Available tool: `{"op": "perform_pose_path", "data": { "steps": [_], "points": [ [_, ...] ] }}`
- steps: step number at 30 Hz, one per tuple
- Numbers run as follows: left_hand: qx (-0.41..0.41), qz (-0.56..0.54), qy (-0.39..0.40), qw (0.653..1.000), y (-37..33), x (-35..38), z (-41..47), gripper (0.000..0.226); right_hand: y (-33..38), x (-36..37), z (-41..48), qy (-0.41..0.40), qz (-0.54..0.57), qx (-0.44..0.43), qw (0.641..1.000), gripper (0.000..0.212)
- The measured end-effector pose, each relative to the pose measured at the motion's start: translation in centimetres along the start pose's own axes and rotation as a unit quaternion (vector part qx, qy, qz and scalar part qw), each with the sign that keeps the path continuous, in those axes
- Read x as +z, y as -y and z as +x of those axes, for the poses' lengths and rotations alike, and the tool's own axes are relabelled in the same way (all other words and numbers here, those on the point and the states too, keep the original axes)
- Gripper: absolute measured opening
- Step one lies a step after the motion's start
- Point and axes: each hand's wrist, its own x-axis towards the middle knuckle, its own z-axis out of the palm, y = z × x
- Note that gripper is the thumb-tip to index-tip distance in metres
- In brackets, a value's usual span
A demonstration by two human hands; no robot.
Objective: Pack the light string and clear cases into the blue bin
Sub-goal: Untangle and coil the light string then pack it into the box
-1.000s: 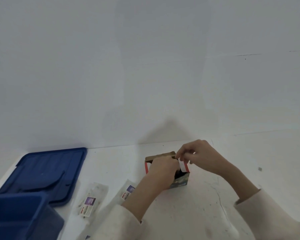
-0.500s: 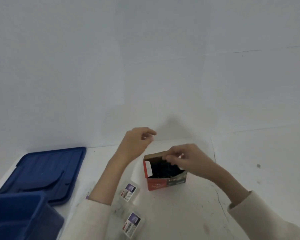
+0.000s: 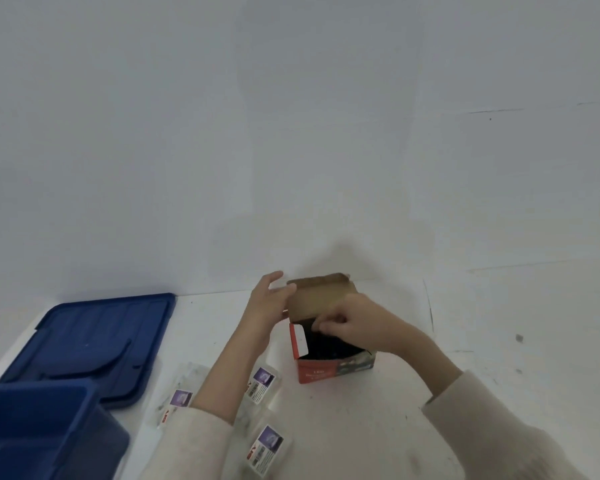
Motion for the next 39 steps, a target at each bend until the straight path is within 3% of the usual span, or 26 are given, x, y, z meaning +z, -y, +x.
{"op": "perform_pose_path", "data": {
  "steps": [3,5,8,13,17,22,27,33,39],
  "points": [
    [0.049,0.000,0.015,0.999,-0.8,0.0,-1.0,0.038,-0.1,-1.7,-1.7,-0.070,0.053,-0.023,0.996,0.014],
    [0.074,0.027,0.018,0.997,-0.9,-0.1,-1.2,0.035,-0.2,-1.9,-2.9,-0.021,0.041,-0.028,0.999,0.013],
    [0.093,0.057,0.016,0.994,-0.6,0.0,-1.4,0.025,-0.7,-0.9,-3.5,0.061,-0.092,-0.037,0.993,0.024],
    [0.115,0.068,0.007,0.991,-0.4,0.2,-1.9,0.027,-1.4,-1.1,-3.0,0.022,-0.122,-0.010,0.992,0.035],
    [0.134,0.067,0.003,0.989,-0.3,0.3,-2.4,0.032,0.1,-1.5,-2.1,-0.009,-0.047,-0.003,0.999,0.027],
    [0.142,0.069,-0.006,0.987,-0.2,0.6,-2.7,0.034,0.3,1.6,0.6,0.109,-0.058,0.046,0.991,0.028],
    [0.151,0.067,-0.007,0.986,0.0,0.5,-3.0,0.034,0.6,0.8,1.9,0.158,-0.075,0.069,0.982,0.032],
    [0.157,0.070,-0.002,0.985,-0.3,0.4,-3.5,0.036,1.6,-1.1,-0.1,0.119,-0.083,0.016,0.989,0.054],
    [0.135,0.073,0.005,0.988,-0.4,0.1,-3.8,0.038,1.0,-2.5,-2.6,0.026,-0.009,0.007,1.000,0.049]
  ]
}}
